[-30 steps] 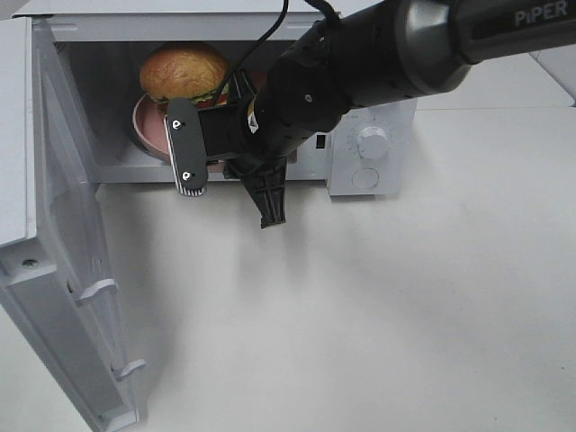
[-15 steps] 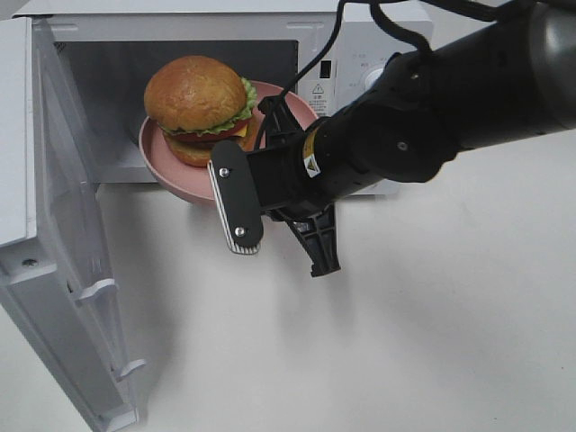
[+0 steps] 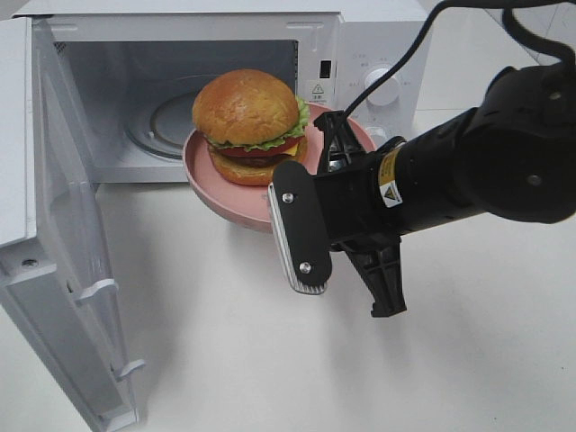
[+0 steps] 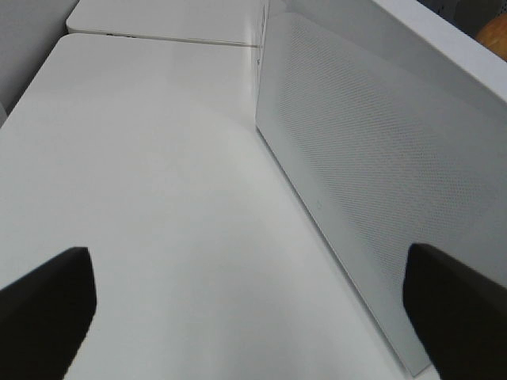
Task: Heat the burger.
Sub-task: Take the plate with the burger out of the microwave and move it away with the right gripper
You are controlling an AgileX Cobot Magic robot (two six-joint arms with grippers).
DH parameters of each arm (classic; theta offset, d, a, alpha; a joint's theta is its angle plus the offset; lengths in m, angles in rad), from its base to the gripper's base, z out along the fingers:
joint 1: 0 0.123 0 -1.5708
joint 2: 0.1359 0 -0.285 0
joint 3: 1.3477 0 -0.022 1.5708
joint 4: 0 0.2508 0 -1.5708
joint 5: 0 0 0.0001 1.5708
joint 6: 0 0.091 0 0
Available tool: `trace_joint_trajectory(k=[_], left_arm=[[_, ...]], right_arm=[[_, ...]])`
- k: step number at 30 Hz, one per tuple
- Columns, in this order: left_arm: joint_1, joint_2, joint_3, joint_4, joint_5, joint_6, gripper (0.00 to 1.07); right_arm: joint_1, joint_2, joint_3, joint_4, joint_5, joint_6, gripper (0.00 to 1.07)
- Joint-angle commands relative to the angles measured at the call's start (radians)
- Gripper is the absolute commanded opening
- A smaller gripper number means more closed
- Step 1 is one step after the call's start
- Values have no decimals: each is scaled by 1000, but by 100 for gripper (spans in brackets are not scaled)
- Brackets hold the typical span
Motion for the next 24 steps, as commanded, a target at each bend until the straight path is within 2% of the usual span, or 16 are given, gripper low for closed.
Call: trace_joint_trajectory(k=[1, 12, 24], left_arm=[[3, -22, 1, -4, -5, 0, 98], [3, -22, 1, -4, -5, 0, 98], [3, -22, 1, -4, -5, 0, 98]], right_arm=[[-11, -93, 49, -4, -49, 11, 0], [-11, -287, 215, -4, -1, 12, 0], [-11, -499, 326, -4, 138, 36, 0]])
